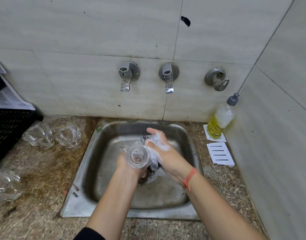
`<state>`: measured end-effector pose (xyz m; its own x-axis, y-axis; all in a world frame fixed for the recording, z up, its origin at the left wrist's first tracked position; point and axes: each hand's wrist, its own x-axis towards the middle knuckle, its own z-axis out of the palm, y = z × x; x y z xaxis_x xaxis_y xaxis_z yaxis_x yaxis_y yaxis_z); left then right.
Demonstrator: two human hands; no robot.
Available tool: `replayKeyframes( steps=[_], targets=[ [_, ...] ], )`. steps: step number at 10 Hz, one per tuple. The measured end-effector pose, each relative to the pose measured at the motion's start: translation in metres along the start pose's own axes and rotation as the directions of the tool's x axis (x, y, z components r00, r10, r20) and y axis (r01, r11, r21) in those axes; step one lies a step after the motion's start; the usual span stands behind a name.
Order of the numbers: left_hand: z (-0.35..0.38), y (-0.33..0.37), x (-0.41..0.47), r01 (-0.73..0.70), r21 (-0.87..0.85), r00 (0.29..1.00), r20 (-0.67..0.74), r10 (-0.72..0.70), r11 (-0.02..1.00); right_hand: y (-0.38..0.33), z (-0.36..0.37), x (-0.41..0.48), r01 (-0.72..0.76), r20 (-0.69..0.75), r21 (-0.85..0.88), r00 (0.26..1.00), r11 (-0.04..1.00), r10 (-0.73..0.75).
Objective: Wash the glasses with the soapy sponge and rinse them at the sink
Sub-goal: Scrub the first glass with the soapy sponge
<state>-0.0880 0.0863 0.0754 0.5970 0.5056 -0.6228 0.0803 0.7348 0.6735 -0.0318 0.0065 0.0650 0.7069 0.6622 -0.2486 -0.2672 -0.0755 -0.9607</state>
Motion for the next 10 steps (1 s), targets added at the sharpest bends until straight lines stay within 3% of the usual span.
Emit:
replayKeyframes(
  steps=[1, 2, 3, 4, 5, 6, 7, 8, 9, 10],
  targets=[
    [-0.007, -0.006, 0.022, 0.199, -0.313, 0.976, 0.153, -0.157, 0.929, -0.001, 0.000, 0.006, 0.013, -0.190, 0.002, 0.982, 1.000, -0.013],
    [-0.011, -0.009, 0.039, 0.294, -0.254, 0.936, 0.273, -0.224, 0.921, -0.006, -0.007, 0.015, 0.005, -0.303, -0.050, 0.953, 0.999, -0.020],
    [-0.012, 0.004, 0.046, 0.275, -0.055, 0.926, 0.284, -0.249, 0.960, -0.015, -0.017, 0.030, 0.083, -0.248, -0.270, 0.957, 0.959, -0.152],
    [-0.010, 0.008, 0.048, 0.204, 0.052, 0.941, 0.264, -0.210, 0.978, -0.018, -0.014, 0.030, 0.100, -0.211, -0.316, 0.962, 0.943, -0.173],
    [-0.013, 0.008, 0.059, 0.214, -0.033, 0.964, 0.169, -0.206, 0.976, -0.012, -0.011, 0.018, 0.045, -0.028, -0.195, 0.998, 0.980, -0.051],
    [-0.017, 0.004, 0.064, 0.279, -0.077, 0.954, 0.137, -0.267, 0.957, -0.003, -0.015, 0.014, 0.039, 0.049, -0.185, 0.998, 0.982, -0.030],
    [-0.014, -0.003, 0.061, 0.381, -0.115, 0.920, 0.142, -0.365, 0.917, 0.000, -0.020, 0.019, 0.013, -0.162, -0.189, 0.986, 0.982, -0.045],
    [-0.009, -0.001, 0.057, 0.422, -0.163, 0.903, 0.160, -0.398, 0.892, 0.000, -0.022, 0.021, -0.011, -0.219, -0.088, 0.976, 0.996, -0.008],
    [-0.009, 0.007, 0.061, 0.464, -0.276, 0.886, 0.166, -0.433, 0.842, 0.001, -0.022, 0.018, 0.012, -0.056, 0.086, 0.998, 0.996, -0.008],
    [-0.010, 0.005, 0.059, 0.495, -0.288, 0.868, 0.215, -0.449, 0.820, 0.002, -0.021, 0.020, 0.027, -0.119, 0.054, 0.993, 0.998, -0.021]
  ],
)
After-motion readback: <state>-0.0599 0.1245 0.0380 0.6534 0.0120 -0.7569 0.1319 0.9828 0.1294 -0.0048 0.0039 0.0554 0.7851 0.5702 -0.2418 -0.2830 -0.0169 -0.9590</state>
